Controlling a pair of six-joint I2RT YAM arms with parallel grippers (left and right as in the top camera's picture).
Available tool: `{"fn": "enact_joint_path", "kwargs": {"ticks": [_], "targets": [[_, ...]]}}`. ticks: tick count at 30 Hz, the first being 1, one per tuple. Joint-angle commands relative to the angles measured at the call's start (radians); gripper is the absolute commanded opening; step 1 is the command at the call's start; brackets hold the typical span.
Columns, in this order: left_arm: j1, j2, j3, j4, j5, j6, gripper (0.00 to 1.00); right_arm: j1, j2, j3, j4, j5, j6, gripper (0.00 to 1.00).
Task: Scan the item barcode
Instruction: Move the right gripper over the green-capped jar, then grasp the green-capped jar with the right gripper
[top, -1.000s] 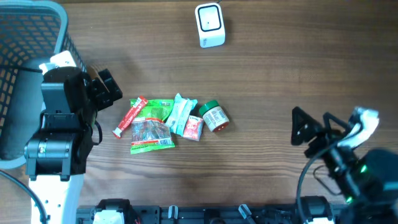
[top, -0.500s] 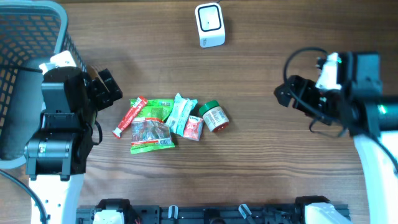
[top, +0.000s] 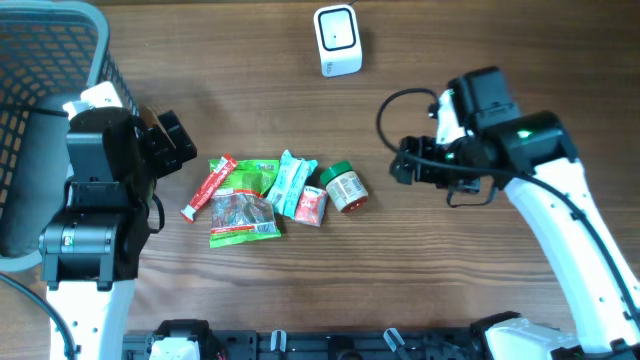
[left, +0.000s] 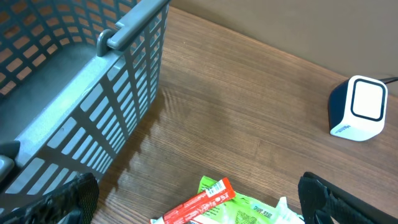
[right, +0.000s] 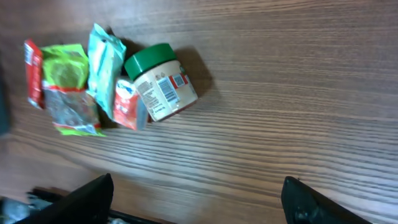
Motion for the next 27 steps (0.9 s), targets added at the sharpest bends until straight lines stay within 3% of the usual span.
{"fn": "enact_joint_path", "kwargs": {"ticks": [1,9,27], "targets": [[0.006,0.001,0.014,0.002,-0.010,0.005,1.00,0.050,0.019,0.017,0.022,0.061,-0.016,0.87],[0.006,0.001,0.014,0.002,-0.009,0.005,1.00,0.160,0.020,-0.020,0.117,0.087,-0.017,0.87],[0.006,0.001,0.014,0.002,-0.009,0.005,1.00,0.164,0.050,-0.021,0.122,0.082,-0.023,0.87]]}}
